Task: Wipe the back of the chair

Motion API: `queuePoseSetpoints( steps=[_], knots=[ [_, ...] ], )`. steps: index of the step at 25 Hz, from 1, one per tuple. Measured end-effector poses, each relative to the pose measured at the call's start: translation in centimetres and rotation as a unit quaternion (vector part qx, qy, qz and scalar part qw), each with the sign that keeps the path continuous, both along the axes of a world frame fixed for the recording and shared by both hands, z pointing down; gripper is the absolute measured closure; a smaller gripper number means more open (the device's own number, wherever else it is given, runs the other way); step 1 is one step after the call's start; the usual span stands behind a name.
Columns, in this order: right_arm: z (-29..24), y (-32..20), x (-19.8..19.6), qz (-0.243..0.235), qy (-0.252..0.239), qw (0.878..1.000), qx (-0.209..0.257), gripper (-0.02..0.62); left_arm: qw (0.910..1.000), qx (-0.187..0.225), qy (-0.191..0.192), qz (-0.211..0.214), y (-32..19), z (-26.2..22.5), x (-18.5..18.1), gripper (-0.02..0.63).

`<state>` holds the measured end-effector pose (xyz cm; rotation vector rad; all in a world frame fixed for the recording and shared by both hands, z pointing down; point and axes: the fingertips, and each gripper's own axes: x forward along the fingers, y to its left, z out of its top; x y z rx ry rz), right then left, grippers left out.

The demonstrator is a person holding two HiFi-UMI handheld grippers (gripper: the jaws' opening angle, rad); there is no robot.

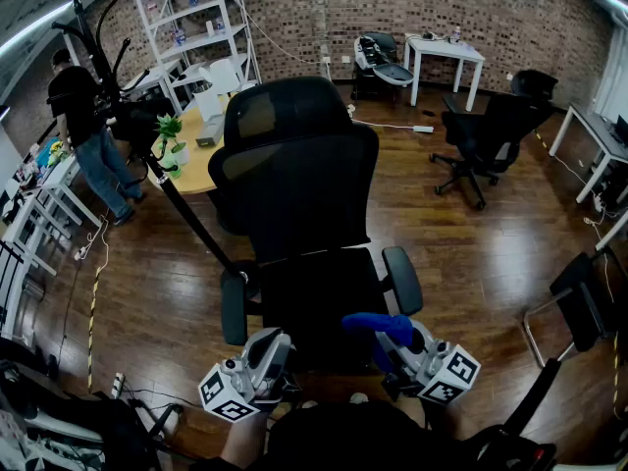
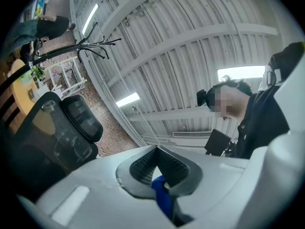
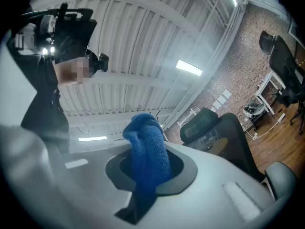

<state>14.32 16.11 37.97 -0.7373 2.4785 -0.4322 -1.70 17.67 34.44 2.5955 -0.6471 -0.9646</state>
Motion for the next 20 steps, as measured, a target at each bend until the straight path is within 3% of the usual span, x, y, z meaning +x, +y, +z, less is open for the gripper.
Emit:
queuePoseSetpoints(
  steps=[7, 14, 20],
  knots=[
    [0.3, -2.8, 1.0, -0.01, -0.006, 1.0, -0.003, 0.56, 0.9998, -0.018, -0.006, -0.011, -1.4, 1.2, 0.5, 0.604],
    [0.4, -7.7, -2.2, -0.012, 0.016, 1.0, -0.005, 0.56, 0.9998, -0.014, 0.011, 0.005, -7.1, 1.8, -2.0, 0.604],
    [-1.5, -13.2, -6.4, 0.018, 0.047, 0.999, 0.012, 0.56, 0.9986, 0.0, 0.04, 0.036, -13.4, 1.5, -5.9, 0.604]
  ],
)
